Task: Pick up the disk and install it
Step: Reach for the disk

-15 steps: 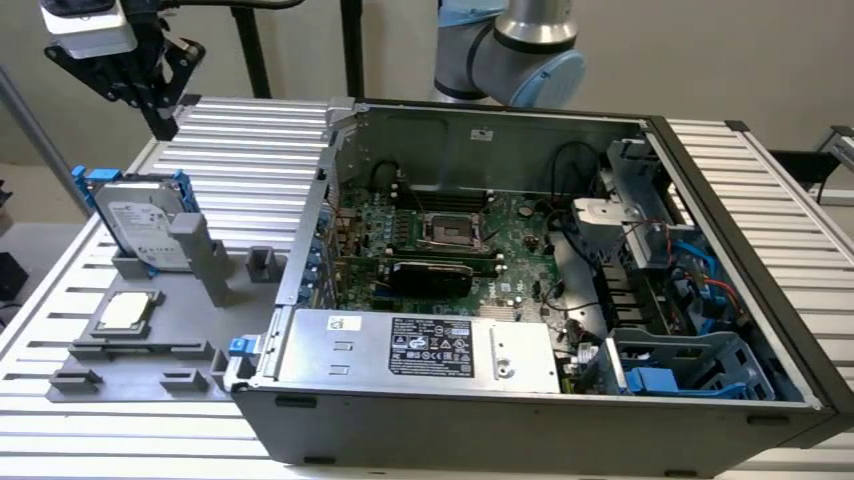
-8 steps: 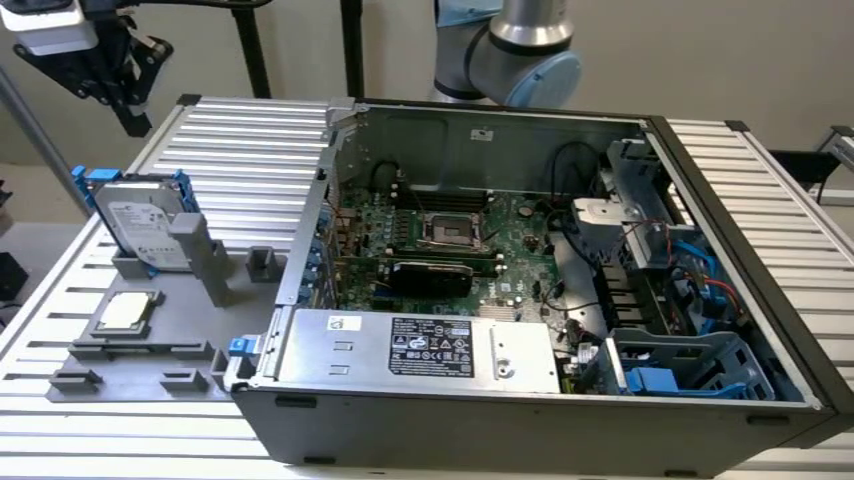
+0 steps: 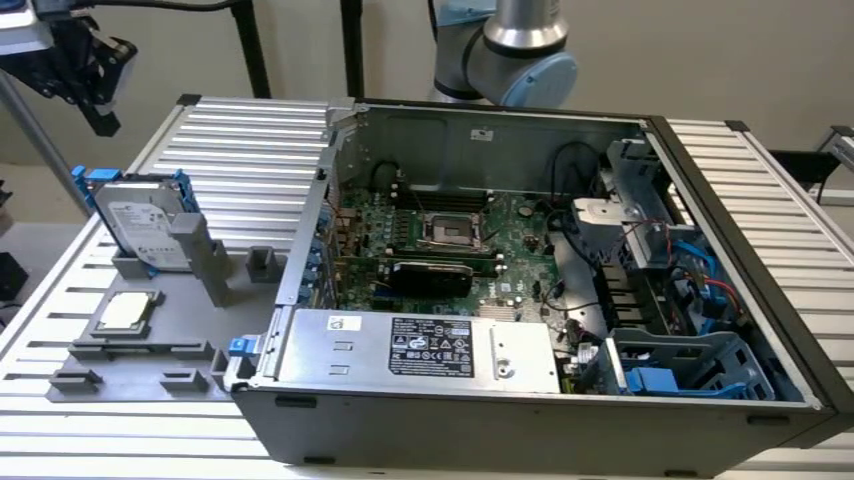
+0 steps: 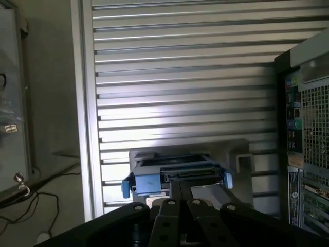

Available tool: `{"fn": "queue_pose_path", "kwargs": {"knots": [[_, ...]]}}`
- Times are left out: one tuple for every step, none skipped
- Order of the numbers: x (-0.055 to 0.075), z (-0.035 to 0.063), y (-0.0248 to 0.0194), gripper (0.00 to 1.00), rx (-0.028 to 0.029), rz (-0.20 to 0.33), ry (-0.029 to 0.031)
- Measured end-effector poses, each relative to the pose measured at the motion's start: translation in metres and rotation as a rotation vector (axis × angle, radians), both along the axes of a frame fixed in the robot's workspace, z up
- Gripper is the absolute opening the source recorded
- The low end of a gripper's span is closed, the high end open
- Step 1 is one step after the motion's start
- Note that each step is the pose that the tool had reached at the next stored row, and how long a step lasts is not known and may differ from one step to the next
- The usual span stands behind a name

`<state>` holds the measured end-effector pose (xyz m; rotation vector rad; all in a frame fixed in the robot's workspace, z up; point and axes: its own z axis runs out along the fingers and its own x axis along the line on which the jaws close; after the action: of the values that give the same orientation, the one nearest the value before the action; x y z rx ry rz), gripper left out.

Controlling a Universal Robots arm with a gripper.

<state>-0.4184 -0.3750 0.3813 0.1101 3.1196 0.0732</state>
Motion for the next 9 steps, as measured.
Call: {"fn": "queue_pose_path", "kwargs": {"knots": [[-0.003,-0.0005,0.0003,0.11,-0.0011,0.000,0.0010],[-0.007,-0.0008,0.0005,0.11,-0.0029,0.001,0.0023],[-0.009,-0.0011,0.0006,0.11,-0.0050,0.002,0.0033],[-0.011,-0.0014,0.0007,0.11,-0.0080,0.004,0.0043],[-0.013,-0.0016,0.0009,0.11,-0.0112,0.006,0.0052],[-0.015,-0.0019,0.0010,0.11,-0.0149,0.009,0.0059],[-0.017,-0.0021,0.0011,0.11,-0.0194,0.013,0.0067],[-0.018,-0.0024,0.0012,0.11,-0.0239,0.018,0.0073],[-0.019,-0.0024,0.0012,0.11,-0.0275,0.022,0.0078]]}}
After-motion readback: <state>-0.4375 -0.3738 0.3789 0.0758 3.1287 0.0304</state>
